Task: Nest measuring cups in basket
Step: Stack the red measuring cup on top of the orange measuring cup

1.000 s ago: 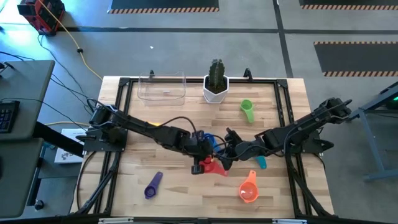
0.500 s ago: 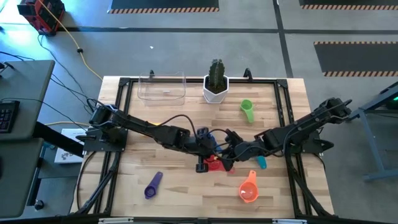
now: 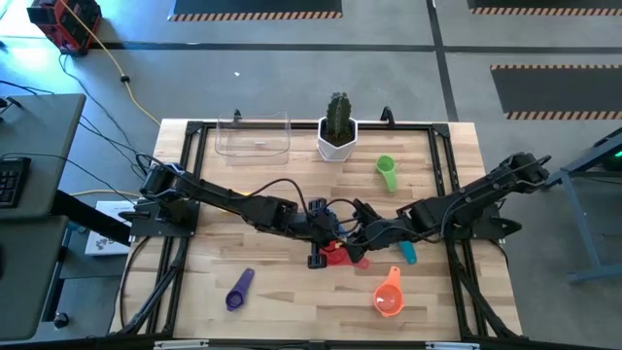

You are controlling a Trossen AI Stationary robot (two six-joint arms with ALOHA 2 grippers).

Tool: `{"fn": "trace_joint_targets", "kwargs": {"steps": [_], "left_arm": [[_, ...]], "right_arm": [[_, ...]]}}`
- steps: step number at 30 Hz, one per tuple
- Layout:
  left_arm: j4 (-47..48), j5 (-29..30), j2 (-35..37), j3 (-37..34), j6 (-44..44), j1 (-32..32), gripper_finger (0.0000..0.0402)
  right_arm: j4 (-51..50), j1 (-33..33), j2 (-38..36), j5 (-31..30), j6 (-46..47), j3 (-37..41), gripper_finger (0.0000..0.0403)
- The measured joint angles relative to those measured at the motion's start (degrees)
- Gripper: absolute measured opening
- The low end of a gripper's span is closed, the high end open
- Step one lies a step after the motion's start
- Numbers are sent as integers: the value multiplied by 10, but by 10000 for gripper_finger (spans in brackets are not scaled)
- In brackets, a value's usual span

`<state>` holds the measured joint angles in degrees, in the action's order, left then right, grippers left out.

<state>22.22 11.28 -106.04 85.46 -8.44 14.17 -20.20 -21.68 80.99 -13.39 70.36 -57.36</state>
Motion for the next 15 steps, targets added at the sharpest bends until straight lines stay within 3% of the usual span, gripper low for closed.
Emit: {"fn": "trace_joint_targets", "kwargs": {"steps": [4,15], "left_arm": [[-2,5,-1,-1,-3,-3,8],[-2,-2,-1,-1,-20,-18,8]], "right_arm": [[-3,11,0,7,9,0,49],[-12,31,0,32,46,0,20]]}}
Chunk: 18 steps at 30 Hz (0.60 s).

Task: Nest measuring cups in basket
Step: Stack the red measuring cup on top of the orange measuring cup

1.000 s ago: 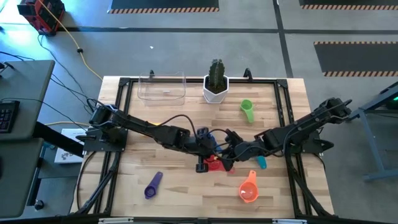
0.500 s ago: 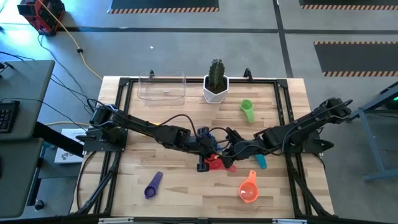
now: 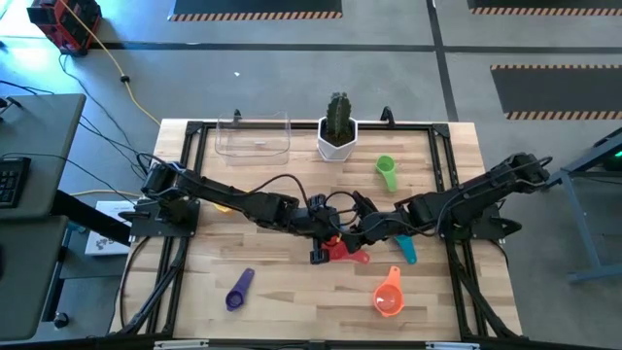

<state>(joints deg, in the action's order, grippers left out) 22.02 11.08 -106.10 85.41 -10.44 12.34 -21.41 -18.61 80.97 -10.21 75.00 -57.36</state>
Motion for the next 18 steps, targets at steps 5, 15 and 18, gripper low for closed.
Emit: {"fn": "trace_joint_targets", "kwargs": {"steps": [5,15,18], "left_arm": [[-4,-5,0,0,0,0,12],[-42,1,4,4,2,0,49],[-43,0,4,4,1,0,53]], "right_arm": [[0,0,1,13,0,0,5],[-3,0,3,32,0,2,1],[-3,0,2,33,-4,2,1]]}}
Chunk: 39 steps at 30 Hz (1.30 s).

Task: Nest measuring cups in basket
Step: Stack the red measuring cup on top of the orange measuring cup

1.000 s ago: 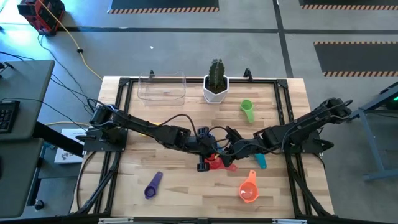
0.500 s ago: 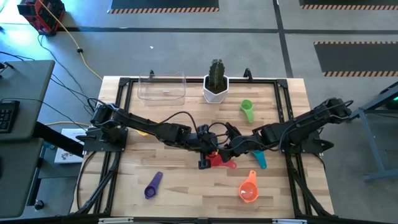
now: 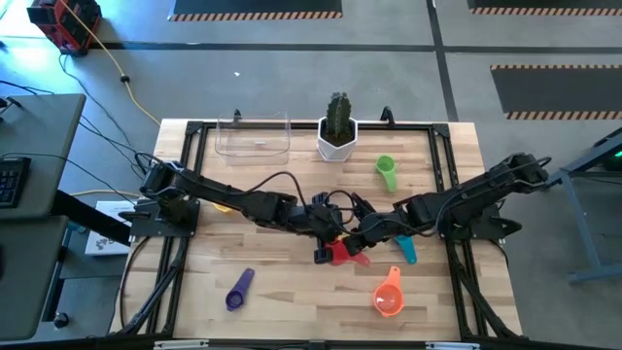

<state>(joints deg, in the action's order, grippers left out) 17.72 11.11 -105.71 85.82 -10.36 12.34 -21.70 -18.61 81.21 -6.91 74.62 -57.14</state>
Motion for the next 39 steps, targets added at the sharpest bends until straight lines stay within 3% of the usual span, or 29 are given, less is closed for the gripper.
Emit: {"fn": "trace_joint_targets", "kwargs": {"steps": [16,27,39], "left_arm": [[84,-1,41,-2,-39,0,56],[124,-26,74,-2,-93,2,56],[119,-50,74,-2,-172,21,56]], "right_arm": [[-43,-2,-2,97,-113,-1,1],[-47,-18,-2,195,-332,-1,1],[-92,-77,-2,194,-576,-1,0]]}}
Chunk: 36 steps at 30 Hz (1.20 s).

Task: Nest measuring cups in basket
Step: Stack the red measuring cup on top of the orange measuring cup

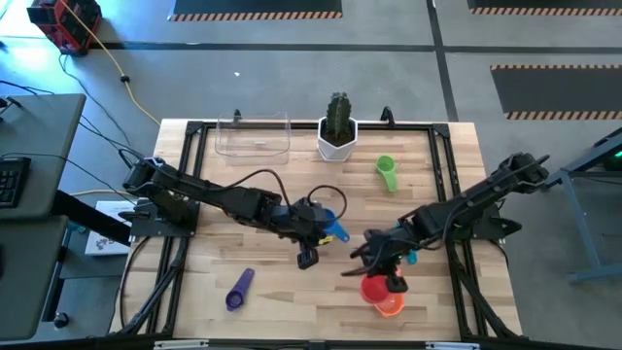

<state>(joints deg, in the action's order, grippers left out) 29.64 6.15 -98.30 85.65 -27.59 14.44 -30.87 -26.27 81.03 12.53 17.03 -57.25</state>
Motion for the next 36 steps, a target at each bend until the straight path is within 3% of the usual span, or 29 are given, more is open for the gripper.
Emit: {"fn": "trace_joint_targets", "kwargs": {"steps": [13,36], "left_arm": [[1,4,0,0,-144,3,56],[1,6,0,0,-169,3,55]], "right_arm": [[-36,-65,0,-44,-104,0,0],[-11,-107,9,-80,-142,0,0]]}}
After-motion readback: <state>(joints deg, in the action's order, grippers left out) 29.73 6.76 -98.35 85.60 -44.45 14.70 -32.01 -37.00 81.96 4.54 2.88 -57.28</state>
